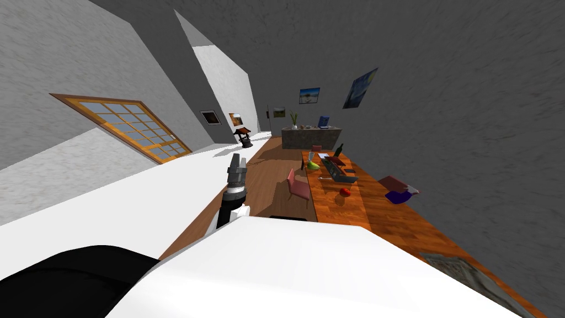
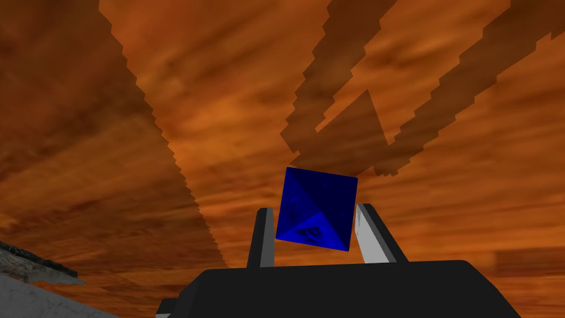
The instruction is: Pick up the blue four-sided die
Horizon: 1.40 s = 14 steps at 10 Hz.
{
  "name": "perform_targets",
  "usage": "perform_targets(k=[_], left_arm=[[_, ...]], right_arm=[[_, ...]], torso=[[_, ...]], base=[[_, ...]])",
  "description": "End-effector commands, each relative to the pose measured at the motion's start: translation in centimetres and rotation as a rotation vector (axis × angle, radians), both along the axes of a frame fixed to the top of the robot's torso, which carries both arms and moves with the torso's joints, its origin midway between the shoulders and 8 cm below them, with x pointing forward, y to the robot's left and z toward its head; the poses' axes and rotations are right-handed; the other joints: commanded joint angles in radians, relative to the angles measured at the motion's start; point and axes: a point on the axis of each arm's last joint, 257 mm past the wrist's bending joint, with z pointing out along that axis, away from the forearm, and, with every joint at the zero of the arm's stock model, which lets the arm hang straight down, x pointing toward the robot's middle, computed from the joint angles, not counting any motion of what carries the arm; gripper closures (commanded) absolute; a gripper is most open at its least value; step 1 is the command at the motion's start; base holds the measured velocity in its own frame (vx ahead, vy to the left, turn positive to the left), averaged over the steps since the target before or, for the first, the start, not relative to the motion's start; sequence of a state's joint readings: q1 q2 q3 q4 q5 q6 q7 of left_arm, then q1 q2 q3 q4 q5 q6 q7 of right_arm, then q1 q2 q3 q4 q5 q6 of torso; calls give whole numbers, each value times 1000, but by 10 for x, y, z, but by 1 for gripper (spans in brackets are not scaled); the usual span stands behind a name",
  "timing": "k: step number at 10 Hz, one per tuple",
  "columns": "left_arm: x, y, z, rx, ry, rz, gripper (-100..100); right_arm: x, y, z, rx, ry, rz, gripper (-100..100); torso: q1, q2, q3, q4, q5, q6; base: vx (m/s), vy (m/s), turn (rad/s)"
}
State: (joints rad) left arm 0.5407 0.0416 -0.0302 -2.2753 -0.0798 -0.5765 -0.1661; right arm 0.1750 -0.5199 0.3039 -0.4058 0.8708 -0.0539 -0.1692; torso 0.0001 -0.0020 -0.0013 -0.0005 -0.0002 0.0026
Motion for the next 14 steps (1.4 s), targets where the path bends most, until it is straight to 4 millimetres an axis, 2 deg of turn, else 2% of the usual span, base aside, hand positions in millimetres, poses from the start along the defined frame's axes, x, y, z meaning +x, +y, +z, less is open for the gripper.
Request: perform_targets(k=[1, 3, 4, 5, 6, 8, 9, 13, 14], left_arm=[[0, 0, 0, 0, 0, 0, 0], [0, 0, 0, 0, 0, 0, 0], [0, 0, 0, 0, 0, 0, 0], [0, 0, 0, 0, 0, 0, 0], [0, 0, 0, 0, 0, 0, 0], [0, 0, 0, 0, 0, 0, 0], [0, 0, 0, 0, 0, 0, 0], [0, 0, 0, 0, 0, 0, 0], [0, 0, 0, 0, 0, 0, 0]], right_arm=[[0, 0, 0, 0, 0, 0, 100], [0, 0, 0, 0, 0, 0, 100], [0, 0, 0, -1, 0, 0, 0], [-5, -12, 6, -1, 3, 9, 100], [-8, -20, 11, -1, 4, 13, 100], [-8, -20, 11, -1, 4, 13, 100], [-12, -31, 18, -1, 6, 20, 100], [-13, -30, 17, 0, 10, 24, 100], [-13, -30, 17, 0, 9, 25, 0]], torso=[[0, 0, 0, 0, 0, 0], [-1, 0, 0, 0, 0, 0], [-1, 0, 0, 0, 0, 0], [-1, 0, 0, 0, 0, 0], [2, -1, -1, -1, 0, 0], [6, -3, -2, -1, 1, 0], [2, -2, -1, 0, 0, -1], [0, -1, 0, 0, 0, -1], [-1, -1, 0, 0, -1, 0]], base=[[0, 0, 0], [0, 0, 0], [0, 0, 0], [17, 60, -51], [56, 132, -74], [23, 65, -9], [25, 46, -36], [8, 20, -8], [0, 0, 0]])
